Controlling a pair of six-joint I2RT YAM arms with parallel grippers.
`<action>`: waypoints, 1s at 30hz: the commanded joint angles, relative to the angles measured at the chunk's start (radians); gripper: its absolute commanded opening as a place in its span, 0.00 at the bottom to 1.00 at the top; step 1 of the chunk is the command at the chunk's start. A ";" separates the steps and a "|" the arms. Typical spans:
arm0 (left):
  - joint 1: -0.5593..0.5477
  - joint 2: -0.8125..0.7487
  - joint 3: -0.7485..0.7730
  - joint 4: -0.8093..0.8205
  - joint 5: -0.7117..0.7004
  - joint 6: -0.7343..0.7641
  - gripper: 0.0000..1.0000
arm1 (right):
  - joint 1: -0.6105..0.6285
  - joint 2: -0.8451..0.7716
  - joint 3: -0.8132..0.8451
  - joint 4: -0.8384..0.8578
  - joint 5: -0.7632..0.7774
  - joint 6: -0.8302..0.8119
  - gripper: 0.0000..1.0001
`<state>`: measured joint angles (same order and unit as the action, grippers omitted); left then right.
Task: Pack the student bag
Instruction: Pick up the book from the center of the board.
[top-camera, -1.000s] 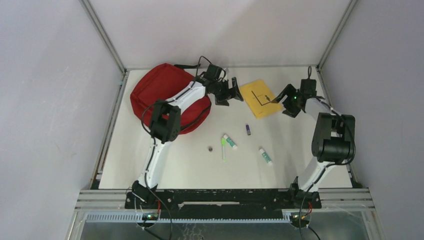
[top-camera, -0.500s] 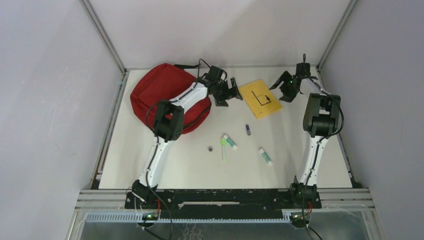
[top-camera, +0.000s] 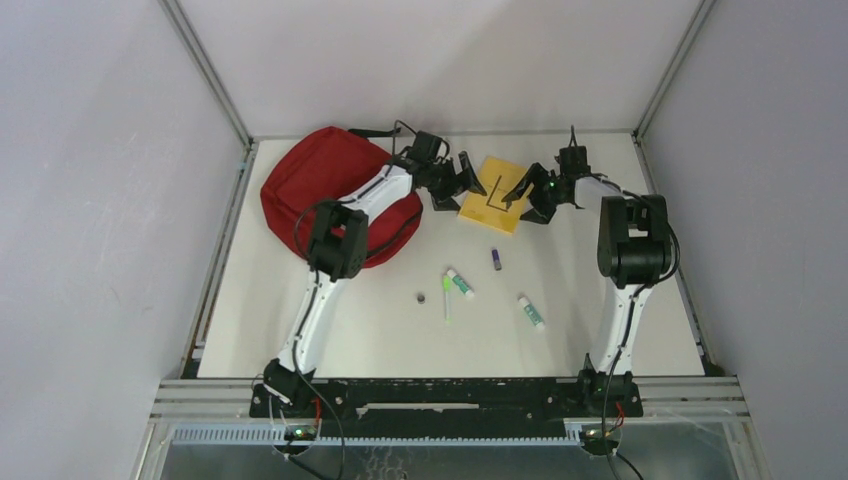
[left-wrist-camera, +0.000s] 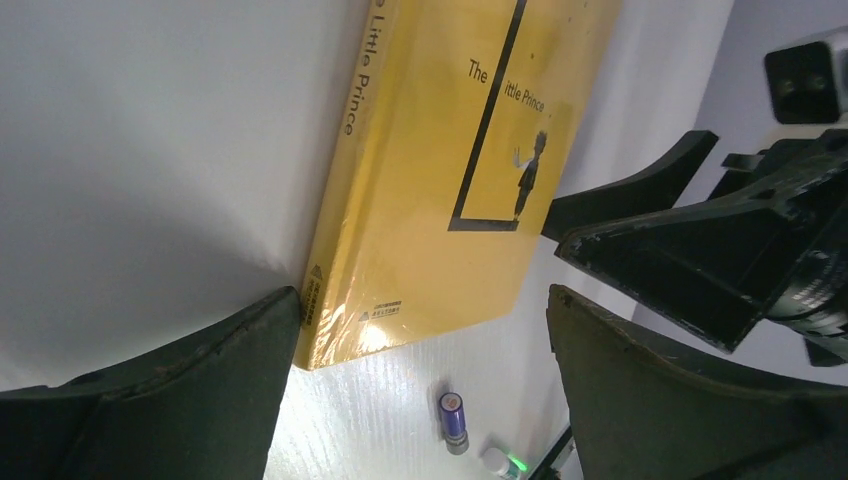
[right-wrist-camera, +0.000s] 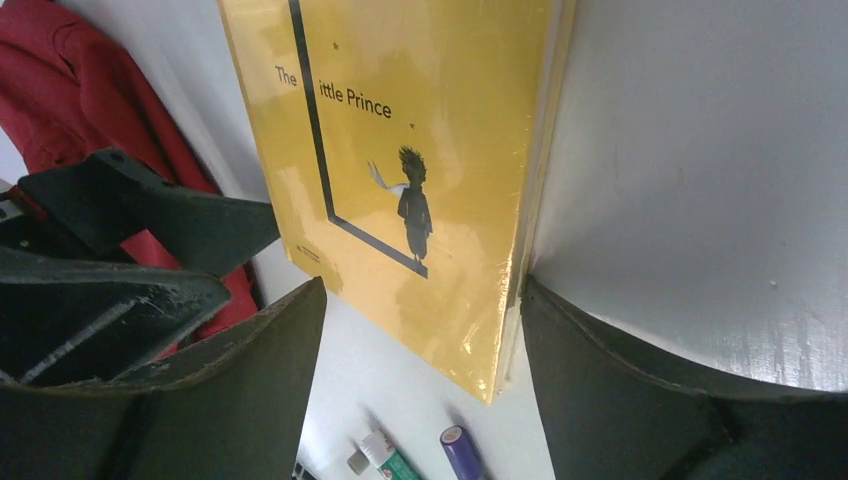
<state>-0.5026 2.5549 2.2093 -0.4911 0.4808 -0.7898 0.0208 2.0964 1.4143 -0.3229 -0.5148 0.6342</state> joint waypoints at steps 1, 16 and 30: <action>0.021 -0.001 -0.063 0.083 0.110 -0.023 0.97 | 0.031 0.008 -0.055 0.037 -0.001 0.005 0.79; 0.024 -0.178 -0.275 0.659 0.451 -0.308 0.94 | 0.064 0.031 -0.085 0.079 0.000 0.056 0.63; 0.011 -0.195 -0.442 1.174 0.528 -0.647 0.84 | 0.067 0.031 -0.122 0.155 -0.061 0.099 0.63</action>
<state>-0.4053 2.4382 1.7771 0.5797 0.8768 -1.3754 0.0269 2.0926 1.3319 -0.1604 -0.5571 0.7258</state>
